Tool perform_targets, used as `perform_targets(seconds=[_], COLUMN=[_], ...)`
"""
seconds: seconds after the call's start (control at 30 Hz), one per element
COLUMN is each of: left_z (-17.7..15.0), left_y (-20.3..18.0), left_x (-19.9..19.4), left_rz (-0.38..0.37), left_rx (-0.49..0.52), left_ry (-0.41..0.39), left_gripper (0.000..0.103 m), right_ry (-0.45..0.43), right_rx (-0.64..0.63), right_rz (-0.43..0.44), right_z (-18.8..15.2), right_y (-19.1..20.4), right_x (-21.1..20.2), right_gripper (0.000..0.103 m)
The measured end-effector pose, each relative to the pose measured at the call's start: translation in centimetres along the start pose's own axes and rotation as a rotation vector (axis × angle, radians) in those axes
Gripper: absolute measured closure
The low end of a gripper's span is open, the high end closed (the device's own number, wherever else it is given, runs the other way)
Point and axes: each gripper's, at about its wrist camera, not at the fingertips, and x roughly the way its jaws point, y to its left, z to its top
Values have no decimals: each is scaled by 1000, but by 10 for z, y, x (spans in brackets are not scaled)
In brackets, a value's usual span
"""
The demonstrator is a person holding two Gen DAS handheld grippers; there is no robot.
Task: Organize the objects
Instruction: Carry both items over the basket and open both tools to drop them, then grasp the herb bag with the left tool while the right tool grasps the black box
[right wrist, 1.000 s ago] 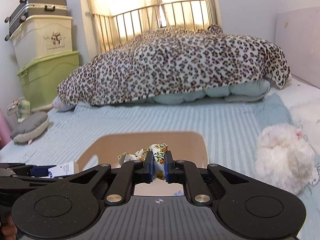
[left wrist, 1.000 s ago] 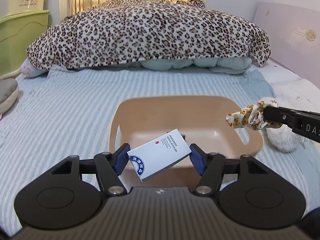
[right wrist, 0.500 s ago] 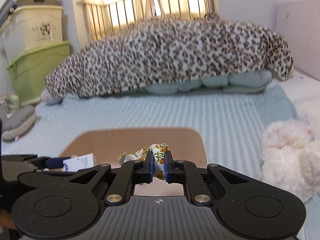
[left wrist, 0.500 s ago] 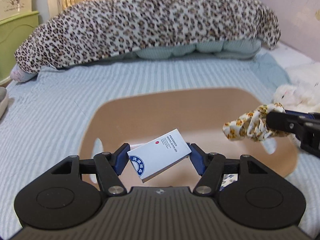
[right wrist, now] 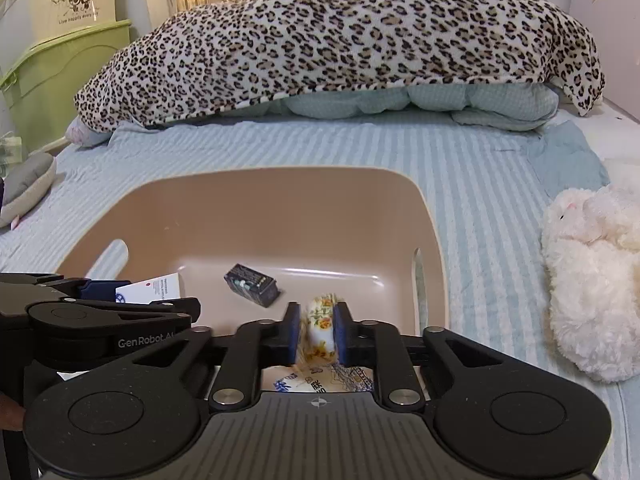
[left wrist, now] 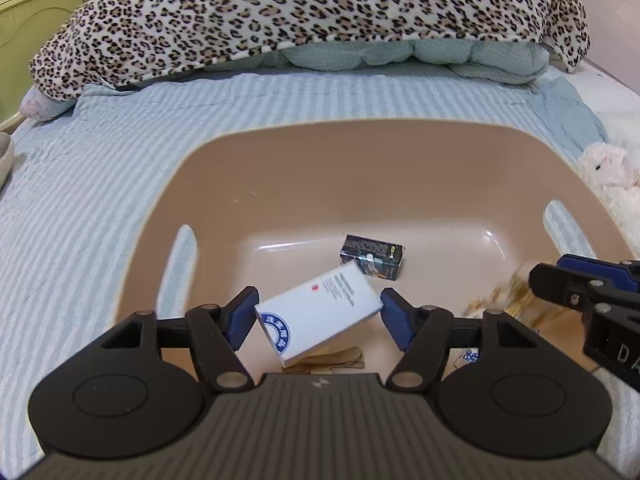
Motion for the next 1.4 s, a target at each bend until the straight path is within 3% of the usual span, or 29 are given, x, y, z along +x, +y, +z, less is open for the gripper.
perform_targets(seconds=[0.07, 0.4, 0.5, 0.9, 1.4], left_z=[2, -2, -13, -65, -112], left_y=[2, 4, 7, 17, 5], left_x=[-12, -68, -81, -104, -59], left_rz=[-5, -8, -19, -24, -90], left_rx=[-8, 14, 8, -2, 23], left_ry=[-24, -87, -85, -19, 168], left_gripper=[24, 22, 22, 22, 22], right_ry=[-16, -70, -75, 48, 168], right_rx=[-2, -28, -43, -51, -66], right_rz=[5, -9, -20, -13, -15], right_z=[2, 5, -3, -49, -93], right_y=[1, 3, 6, 9, 13], right_x=[-9, -61, -77, -92, -69], right_gripper=[59, 31, 27, 25, 25])
